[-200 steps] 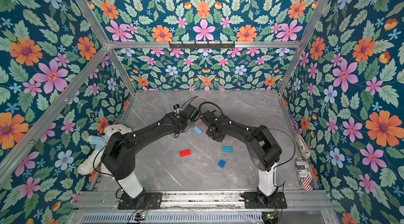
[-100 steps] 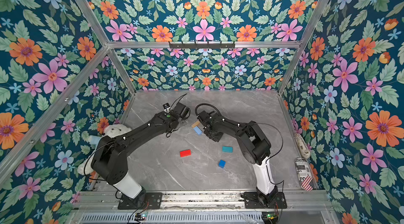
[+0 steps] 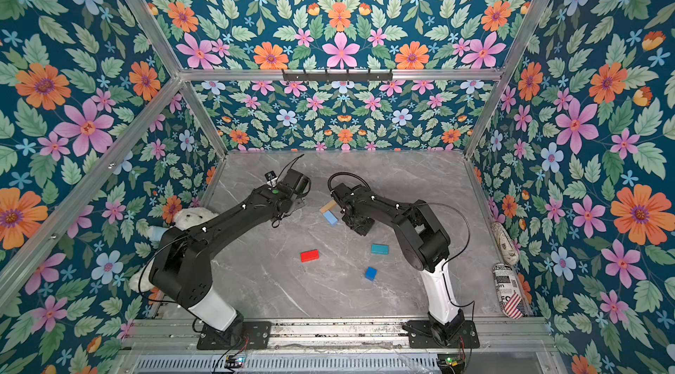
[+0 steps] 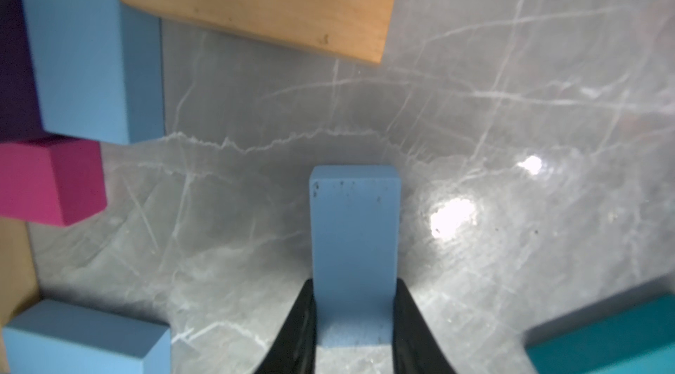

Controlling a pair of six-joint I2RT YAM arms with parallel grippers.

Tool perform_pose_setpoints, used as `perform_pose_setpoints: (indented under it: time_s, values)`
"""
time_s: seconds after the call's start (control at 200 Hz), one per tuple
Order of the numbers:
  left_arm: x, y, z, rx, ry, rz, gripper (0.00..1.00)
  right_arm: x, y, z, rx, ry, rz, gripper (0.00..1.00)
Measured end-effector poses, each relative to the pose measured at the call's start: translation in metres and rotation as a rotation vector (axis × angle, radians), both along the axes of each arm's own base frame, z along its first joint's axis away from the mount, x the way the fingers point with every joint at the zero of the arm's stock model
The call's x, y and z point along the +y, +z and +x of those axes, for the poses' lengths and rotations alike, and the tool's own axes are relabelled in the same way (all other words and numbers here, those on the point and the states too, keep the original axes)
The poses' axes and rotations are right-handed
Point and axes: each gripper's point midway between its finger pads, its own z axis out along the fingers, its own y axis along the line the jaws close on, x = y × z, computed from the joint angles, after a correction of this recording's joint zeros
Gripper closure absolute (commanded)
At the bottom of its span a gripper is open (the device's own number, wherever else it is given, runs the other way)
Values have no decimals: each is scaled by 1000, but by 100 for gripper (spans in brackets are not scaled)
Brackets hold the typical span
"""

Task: Assemble a heart with building blocks
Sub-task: Assemble the building block at the center of the board.

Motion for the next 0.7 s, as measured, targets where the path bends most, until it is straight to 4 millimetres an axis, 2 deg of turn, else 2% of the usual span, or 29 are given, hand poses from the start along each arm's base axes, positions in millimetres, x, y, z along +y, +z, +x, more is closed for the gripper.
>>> perform_pose_setpoints:
  time_s: [0.235,0.7]
  values:
    - [2,-3,3,8,2,5,12,1,0,12,-10,-20,6,100]
    - [-1,-9,10,20,-13,0,13,-4,0,16,-3,-53,1,100]
